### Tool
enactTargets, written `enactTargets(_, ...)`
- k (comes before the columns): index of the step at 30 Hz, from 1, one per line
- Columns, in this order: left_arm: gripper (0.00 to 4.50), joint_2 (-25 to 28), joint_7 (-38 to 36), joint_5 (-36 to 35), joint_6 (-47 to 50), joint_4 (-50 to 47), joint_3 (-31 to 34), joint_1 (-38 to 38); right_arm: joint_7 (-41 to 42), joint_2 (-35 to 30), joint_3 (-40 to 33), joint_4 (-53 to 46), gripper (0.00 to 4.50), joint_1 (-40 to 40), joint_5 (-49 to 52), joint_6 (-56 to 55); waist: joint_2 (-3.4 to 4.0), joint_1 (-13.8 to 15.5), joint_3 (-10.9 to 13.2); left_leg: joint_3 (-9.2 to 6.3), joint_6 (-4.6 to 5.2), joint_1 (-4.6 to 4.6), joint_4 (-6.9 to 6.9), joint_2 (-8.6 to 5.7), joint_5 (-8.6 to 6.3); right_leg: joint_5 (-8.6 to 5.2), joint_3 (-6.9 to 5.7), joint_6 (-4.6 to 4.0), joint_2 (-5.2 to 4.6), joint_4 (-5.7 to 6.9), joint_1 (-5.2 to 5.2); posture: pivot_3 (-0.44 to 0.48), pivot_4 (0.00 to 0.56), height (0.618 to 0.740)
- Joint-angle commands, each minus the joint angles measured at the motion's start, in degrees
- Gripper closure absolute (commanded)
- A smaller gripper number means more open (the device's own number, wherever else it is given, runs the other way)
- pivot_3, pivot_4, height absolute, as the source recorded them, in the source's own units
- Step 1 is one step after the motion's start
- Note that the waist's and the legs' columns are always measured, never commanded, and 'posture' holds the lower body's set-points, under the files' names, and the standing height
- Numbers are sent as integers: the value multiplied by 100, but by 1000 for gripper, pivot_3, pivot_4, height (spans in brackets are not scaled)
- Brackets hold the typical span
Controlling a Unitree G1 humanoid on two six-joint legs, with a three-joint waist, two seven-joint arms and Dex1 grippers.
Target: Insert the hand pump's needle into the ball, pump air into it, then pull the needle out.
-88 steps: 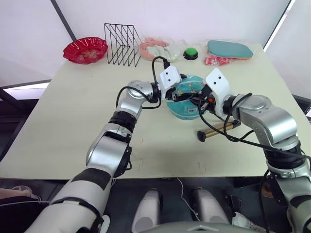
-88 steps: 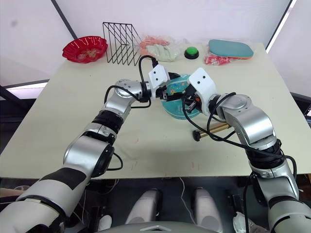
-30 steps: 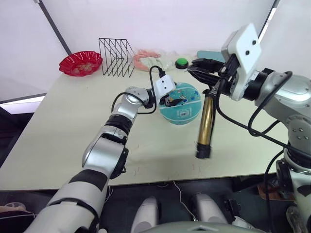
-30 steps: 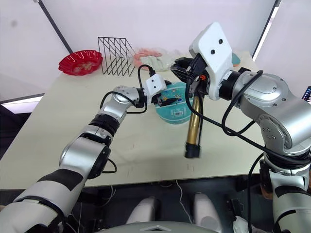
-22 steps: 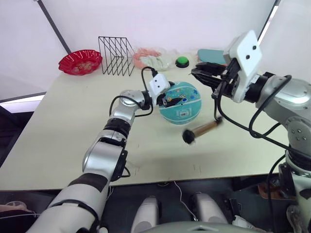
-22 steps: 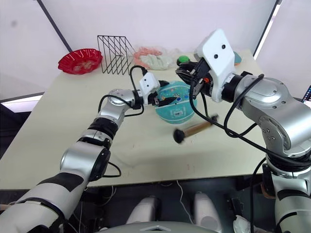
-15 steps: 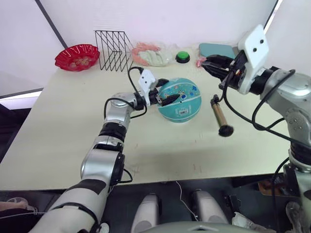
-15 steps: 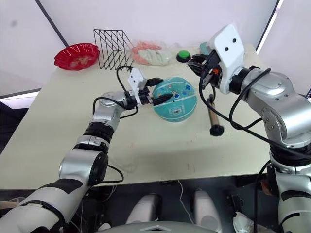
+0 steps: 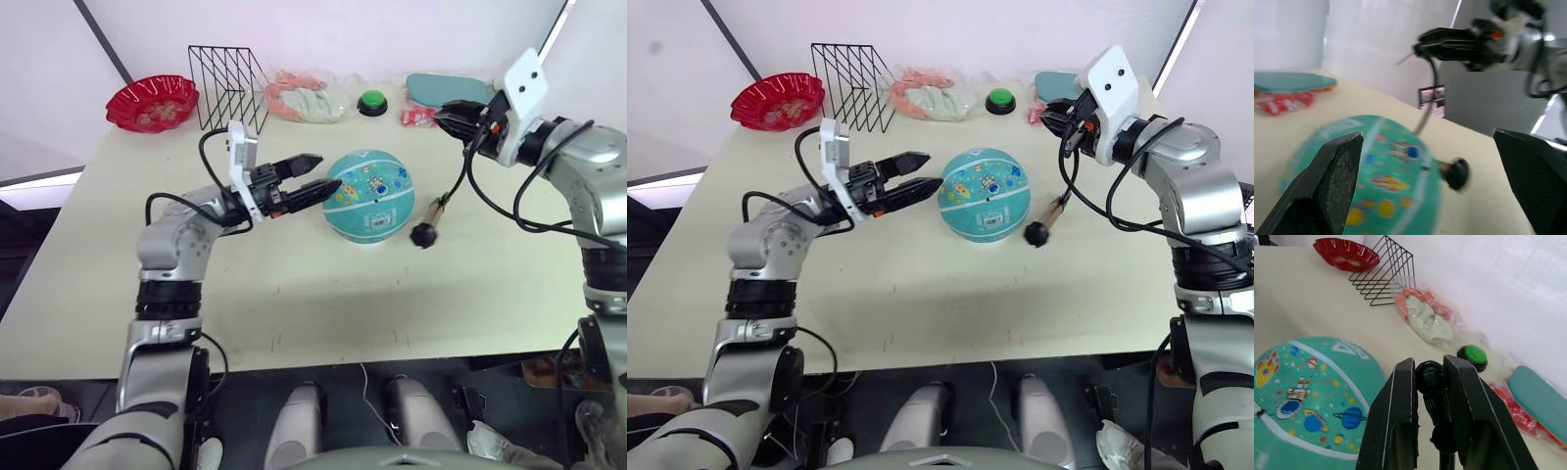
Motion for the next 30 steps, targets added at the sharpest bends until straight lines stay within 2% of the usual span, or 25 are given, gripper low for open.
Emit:
enactTargets(1,0,332,-29,-405,378,-1009,123,522,210,-57,-102,546,4163,-498,-213,-650,2,-8,4,4,0,2,1,1,0,0,3,0,0,0,0,0,150,740)
enactTargets(7,0,433,121,-408,281,-1545,34,1139,334,15,-143,1384,4163,-665,-421,-1226,1,51,5,3,-1,5,3,0,1,0,2,-1,0,3,1,0,150,740)
enactTargets(11,0,419,241,-152,-54,-1709,-50,1510,245,28,-271,1516,4163,-152,-466,-1407,0,48,4,7,-1,4,4,-1,0,1,6,-2,-3,-1,3,0,150,740)
enactTargets(15,0,315,249,-186,-353,-1706,8,1753,114,40,-414,1342,4163,335,-457,-1413,1,48,5,7,-2,2,3,-1,0,1,5,-3,-4,-4,3,0,150,740)
enactTargets(21,0,381,221,-107,-612,-1743,-78,2060,-526,19,-824,460,4163,1660,-521,-1083,0,46,5,9,-1,9,10,-1,0,1,8,-3,-2,9,5,0,150,740)
enactTargets(26,0,318,196,-35,-891,-1866,-176,2318,-1180,188,-1176,121,4163,2379,-511,-873,0,33,5,17,-1,10,29,-1,0,1,17,-2,-1,18,5,0,150,740)
enactTargets(30,0,263,229,-31,-1002,-1954,-236,2433,-1507,407,-1483,130,4163,2647,-370,-718,0,36,5,17,-1,14,40,-1,0,2,16,-1,0,21,15,0,150,740)
